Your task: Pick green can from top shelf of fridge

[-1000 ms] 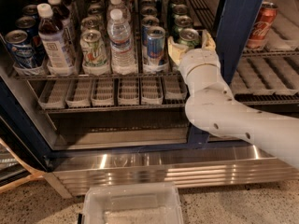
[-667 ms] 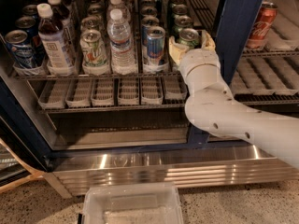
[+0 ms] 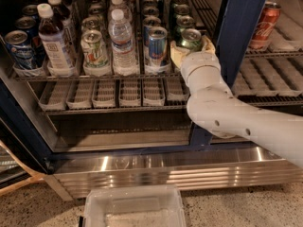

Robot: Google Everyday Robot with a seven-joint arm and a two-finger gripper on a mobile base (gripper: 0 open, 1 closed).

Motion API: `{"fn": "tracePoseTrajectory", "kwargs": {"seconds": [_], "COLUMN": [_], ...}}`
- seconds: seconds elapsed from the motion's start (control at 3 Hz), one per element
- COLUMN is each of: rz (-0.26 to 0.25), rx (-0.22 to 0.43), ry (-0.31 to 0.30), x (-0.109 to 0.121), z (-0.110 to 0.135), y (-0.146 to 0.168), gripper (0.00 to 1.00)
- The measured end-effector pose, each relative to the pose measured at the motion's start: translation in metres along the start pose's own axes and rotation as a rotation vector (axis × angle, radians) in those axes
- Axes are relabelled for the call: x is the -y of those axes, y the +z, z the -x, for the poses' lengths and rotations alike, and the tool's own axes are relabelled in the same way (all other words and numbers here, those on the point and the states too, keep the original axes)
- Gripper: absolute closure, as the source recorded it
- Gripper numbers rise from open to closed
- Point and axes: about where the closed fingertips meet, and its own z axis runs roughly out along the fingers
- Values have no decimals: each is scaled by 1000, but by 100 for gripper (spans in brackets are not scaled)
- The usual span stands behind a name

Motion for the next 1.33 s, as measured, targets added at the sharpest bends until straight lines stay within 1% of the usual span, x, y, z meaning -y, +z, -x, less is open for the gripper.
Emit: {"fn": "tracePoseTrajectory", "kwargs": {"seconds": [0.33, 0.67, 1.0, 1.33], "rz": [17, 20, 20, 22], "rx": [-81, -101, -101, -90], "ry": [37, 56, 56, 62], "x": [-1, -1, -1, -2], "z": [-31, -37, -35, -32], "y": [13, 15, 15, 13], "gripper": [58, 81, 100, 100]}}
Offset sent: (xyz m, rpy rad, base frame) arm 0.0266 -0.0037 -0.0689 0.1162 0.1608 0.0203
